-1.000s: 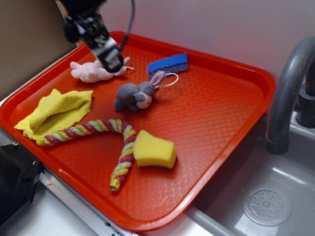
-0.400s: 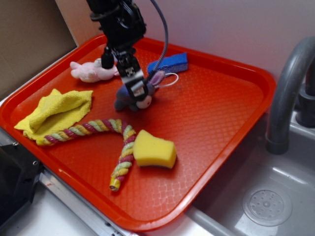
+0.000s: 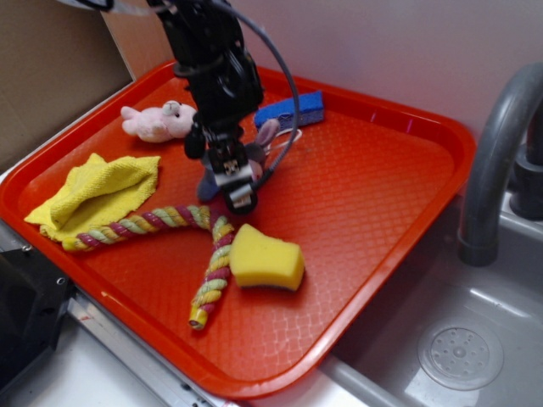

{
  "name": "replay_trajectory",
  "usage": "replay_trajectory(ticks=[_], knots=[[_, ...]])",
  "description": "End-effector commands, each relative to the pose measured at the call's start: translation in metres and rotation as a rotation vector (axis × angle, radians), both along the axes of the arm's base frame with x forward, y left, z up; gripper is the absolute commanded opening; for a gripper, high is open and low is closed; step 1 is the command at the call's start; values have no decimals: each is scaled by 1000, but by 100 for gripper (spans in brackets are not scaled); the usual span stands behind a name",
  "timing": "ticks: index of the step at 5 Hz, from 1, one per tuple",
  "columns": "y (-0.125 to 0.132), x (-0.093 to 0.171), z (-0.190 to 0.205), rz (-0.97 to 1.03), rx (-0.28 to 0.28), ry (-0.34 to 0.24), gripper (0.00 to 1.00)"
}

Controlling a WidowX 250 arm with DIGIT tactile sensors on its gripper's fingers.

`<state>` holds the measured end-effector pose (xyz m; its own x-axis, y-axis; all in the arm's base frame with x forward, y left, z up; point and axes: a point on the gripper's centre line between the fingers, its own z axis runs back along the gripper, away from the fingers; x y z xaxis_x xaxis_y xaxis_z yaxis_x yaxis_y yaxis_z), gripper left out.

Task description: Grab the gray animal.

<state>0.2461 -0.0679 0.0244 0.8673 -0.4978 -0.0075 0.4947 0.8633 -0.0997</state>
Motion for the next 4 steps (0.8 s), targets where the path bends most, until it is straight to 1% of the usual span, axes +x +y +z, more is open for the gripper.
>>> replay_trajectory(ticks=[1,2,3,4], knots=[[6,-2,-4,52,35,8,0],[13,0,15,43,43,-12,0],[19,7,41,98,72,-51,0],[27,16,83,240,130,-95,0]])
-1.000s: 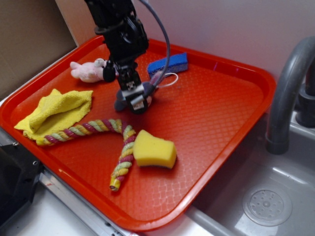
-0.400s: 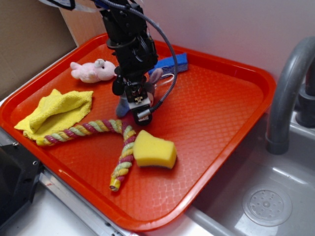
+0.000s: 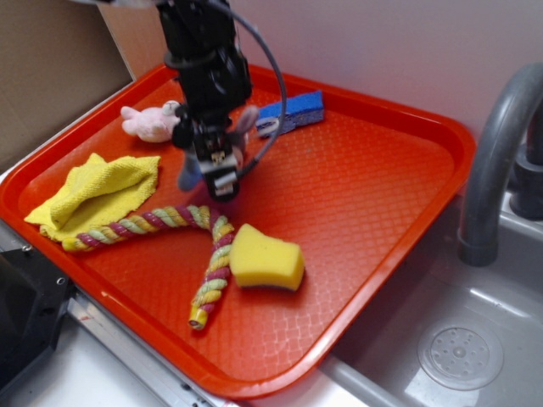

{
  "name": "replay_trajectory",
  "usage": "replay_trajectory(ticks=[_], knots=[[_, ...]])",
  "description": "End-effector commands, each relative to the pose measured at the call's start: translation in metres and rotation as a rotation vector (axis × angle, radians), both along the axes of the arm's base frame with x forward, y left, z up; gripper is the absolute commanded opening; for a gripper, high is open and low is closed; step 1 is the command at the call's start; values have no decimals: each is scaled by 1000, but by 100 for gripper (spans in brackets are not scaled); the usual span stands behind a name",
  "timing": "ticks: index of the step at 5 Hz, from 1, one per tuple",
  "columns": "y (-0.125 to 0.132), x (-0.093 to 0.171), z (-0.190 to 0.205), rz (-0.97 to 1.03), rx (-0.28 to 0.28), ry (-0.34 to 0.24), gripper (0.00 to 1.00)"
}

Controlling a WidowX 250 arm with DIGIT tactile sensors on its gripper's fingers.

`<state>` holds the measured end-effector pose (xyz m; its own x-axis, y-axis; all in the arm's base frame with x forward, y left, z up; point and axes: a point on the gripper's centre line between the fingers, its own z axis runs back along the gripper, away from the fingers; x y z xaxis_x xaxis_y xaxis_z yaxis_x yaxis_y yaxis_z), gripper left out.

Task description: Grab the gray animal.

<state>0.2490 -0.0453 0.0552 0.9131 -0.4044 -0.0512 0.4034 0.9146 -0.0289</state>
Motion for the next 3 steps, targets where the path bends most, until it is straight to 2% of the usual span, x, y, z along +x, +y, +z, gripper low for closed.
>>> replay_trajectory(ticks=[1,2,3], knots=[[13,16,103,270,47,-162,0],[18,7,153,359,31,-240,0],[16,6,156,322,-8,-240,0]])
